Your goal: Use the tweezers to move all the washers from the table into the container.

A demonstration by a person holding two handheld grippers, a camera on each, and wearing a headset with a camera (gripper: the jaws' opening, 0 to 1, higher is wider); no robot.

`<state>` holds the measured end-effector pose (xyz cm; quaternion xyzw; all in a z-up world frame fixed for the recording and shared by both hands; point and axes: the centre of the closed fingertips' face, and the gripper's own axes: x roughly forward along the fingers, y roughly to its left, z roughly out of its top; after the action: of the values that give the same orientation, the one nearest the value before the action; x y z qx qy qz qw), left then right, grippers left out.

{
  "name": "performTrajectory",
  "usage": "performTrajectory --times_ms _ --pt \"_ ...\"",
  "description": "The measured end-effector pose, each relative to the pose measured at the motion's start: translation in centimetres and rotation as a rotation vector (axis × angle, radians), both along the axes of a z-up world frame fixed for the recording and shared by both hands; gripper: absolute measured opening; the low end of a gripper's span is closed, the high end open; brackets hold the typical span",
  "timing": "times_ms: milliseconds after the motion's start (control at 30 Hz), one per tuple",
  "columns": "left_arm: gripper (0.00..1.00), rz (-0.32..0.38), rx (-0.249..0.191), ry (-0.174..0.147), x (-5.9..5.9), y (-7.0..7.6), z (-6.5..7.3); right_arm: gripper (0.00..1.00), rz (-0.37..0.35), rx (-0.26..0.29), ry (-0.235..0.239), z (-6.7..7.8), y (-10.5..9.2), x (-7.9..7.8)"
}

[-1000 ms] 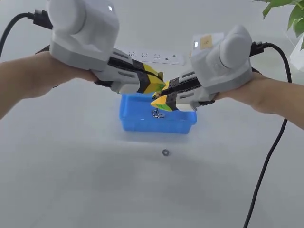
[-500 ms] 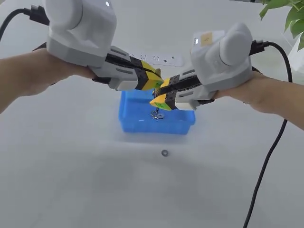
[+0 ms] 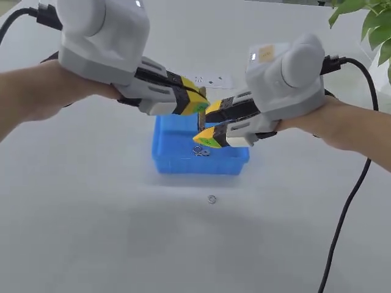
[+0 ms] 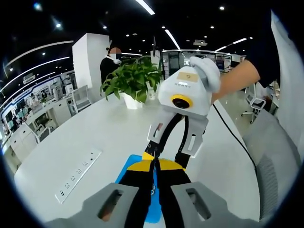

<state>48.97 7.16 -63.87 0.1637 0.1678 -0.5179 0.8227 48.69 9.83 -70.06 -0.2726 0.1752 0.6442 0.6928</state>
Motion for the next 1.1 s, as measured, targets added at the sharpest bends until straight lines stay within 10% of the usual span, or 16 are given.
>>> performTrajectory --times_ms 700,1100 --pt "0.06 0.035 -0.008 0.025 -4.2 -0.6 -1.1 0.22 -0.238 0.145 0.057 2.0 -8.3 -0.4" --pt "0.06 0.035 -0.009 0.044 -5.7 -1.6 -1.9 0.2 -0.309 0.185 0.085 0.6 -11.9 -3.2"
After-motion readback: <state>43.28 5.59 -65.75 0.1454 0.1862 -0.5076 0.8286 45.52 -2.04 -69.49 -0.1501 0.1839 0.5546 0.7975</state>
